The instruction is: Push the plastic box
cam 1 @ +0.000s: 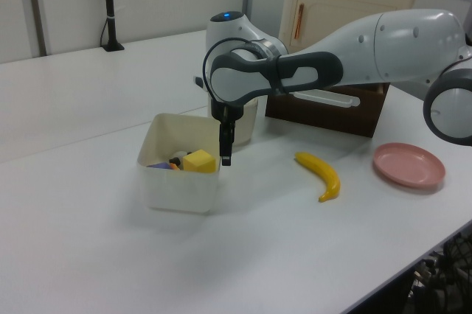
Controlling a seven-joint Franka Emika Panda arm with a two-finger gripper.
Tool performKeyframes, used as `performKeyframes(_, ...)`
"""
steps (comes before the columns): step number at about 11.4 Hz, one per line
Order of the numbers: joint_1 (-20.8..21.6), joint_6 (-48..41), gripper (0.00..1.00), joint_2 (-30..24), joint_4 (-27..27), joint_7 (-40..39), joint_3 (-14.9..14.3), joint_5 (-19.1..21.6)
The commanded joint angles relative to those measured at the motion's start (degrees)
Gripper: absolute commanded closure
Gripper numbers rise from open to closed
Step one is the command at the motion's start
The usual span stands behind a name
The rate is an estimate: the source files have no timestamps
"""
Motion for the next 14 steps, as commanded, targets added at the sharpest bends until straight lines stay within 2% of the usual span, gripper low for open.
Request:
performKeyframes(1, 1.0, 0.9, 0.00, -1.0, -0.4, 1.8, -0.7, -1.1)
performKeyframes(2, 0.8, 0.6, 0.00, -1.9, -0.6, 1.4, -1.2, -1.0)
performKeyframes(5, -3.8, -5.2, 0.00, -5.9, -0.1, 2.5, -1.5, -0.2)
performKeyframes(6, -5.8, -7.9, 0.00, -8.0, 0.0, 5.5, -1.5, 0.0)
performKeyframes(8, -9.1, -12.7, 0.00, -13.3, 0.0, 14.0, -1.6, 1.2)
performKeyframes(10, -11.7, -12.9, 0.00, -14.9, 0.0, 24.3, -1.6, 2.1)
performKeyframes(12, -12.8, -12.2, 0.00, -14.9, 0.7, 38.6, -1.6, 2.1)
performKeyframes(14, -14.0, -12.2, 0.00, -14.8, 0.9, 41.9, -1.6, 2.4)
